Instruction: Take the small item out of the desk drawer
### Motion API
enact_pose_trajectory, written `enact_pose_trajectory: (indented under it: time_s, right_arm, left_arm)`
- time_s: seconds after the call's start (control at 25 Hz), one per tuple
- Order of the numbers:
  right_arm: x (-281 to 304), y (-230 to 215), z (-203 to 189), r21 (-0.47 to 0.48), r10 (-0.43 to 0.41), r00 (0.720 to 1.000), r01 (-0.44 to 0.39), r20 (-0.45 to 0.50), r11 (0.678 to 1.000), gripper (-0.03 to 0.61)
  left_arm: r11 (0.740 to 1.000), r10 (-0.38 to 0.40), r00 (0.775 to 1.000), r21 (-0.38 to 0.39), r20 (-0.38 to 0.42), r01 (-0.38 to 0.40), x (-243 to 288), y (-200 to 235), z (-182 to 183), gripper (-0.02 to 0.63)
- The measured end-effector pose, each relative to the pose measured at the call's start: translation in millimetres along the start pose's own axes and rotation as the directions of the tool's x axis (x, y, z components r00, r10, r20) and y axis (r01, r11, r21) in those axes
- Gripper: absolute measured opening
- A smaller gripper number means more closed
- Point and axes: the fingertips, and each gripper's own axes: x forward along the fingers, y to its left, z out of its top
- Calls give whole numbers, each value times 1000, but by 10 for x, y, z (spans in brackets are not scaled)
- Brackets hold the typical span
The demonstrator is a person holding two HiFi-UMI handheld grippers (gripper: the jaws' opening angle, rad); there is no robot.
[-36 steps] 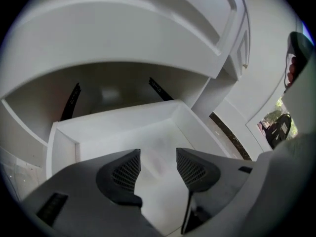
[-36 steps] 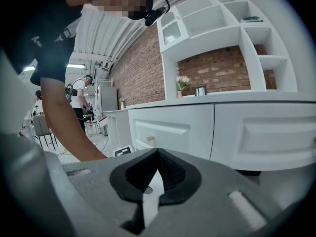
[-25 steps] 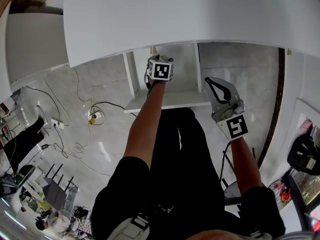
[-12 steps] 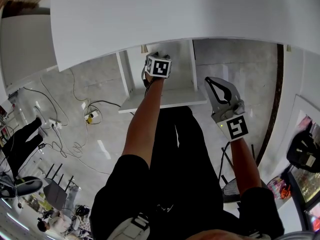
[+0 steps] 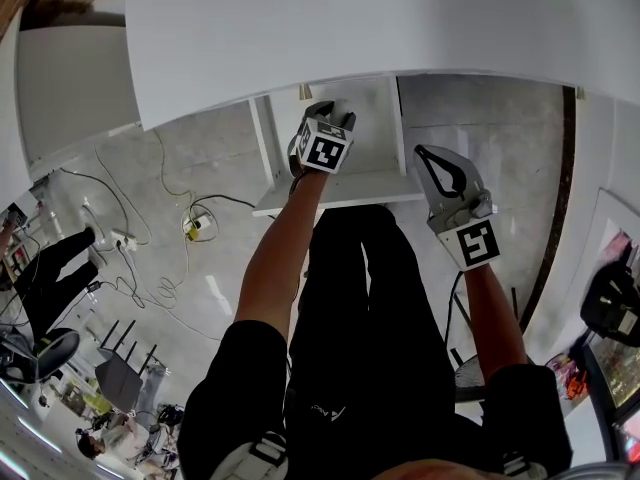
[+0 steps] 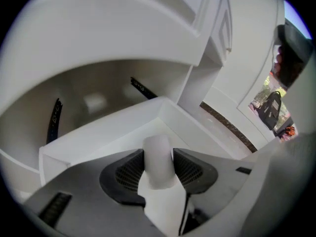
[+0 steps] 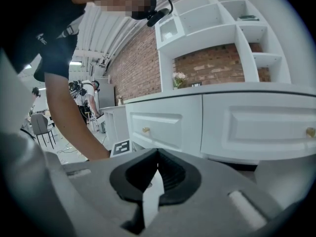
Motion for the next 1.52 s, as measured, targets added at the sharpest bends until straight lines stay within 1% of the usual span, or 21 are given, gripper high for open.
enact_pose_trajectory:
  time_s: [0.16,0.28,0.36,0.48,0.6,0.72,0.84,0.92,1.0,1.08,1.28,1.4,1.52]
  right_arm:
    - [26,41,267,-3,1,999,-1,35,1000,2]
    - [6,80,529,-13,1,998,-1,65,1000,2]
    - [-30,103,718,-21,-1,996,3,85,1000,2]
    - [-108,141,987,-24,-7,994,10,114,1000,1]
    - [-218,171,1274,-8,-20,989,22,148,1000,2]
    - [-368,215,1585,7,-27,984,26,178,1000,1]
    - [-556,294,1935,8,-28,975,27,220,1000,0]
    - [-686,346,2157,-12,-26,967,30,255,999,1]
    - [-805,393,2372,-19,-27,958,34,287,999,0]
    - [-924,445,2592,-15,-27,948,34,316,999,0]
    - [-1202,555,3133,-48,-24,921,46,389,998,0]
    - [-1355,650,3386,-82,-11,907,50,421,995,0]
    - [-1465,758,3589,-110,5,893,50,450,993,0]
  left_arm:
    - [997,-59,994,57,90,54,-509,-279,209,181]
    - [993,-90,982,87,168,76,-948,-502,383,181]
    - [991,-107,969,99,224,87,-1270,-640,525,181]
    - [990,-127,940,106,318,98,-1798,-821,777,181]
    - [988,-133,900,130,416,86,-2338,-969,1071,181]
    - [985,-128,850,166,512,49,-2876,-1100,1405,181]
    - [983,-118,791,182,600,8,-3415,-1208,1727,181]
    - [981,-115,748,194,653,-18,-3777,-1266,1920,181]
    - [977,-117,708,210,696,-45,-4120,-1325,2089,181]
    - [970,-118,675,231,729,-80,-4445,-1399,2223,181]
    - [940,-119,611,287,782,-184,-5147,-1566,2452,181]
    - [933,-114,580,288,807,-216,-5462,-1642,2507,181]
    - [928,-113,554,286,825,-238,-5724,-1686,2542,181]
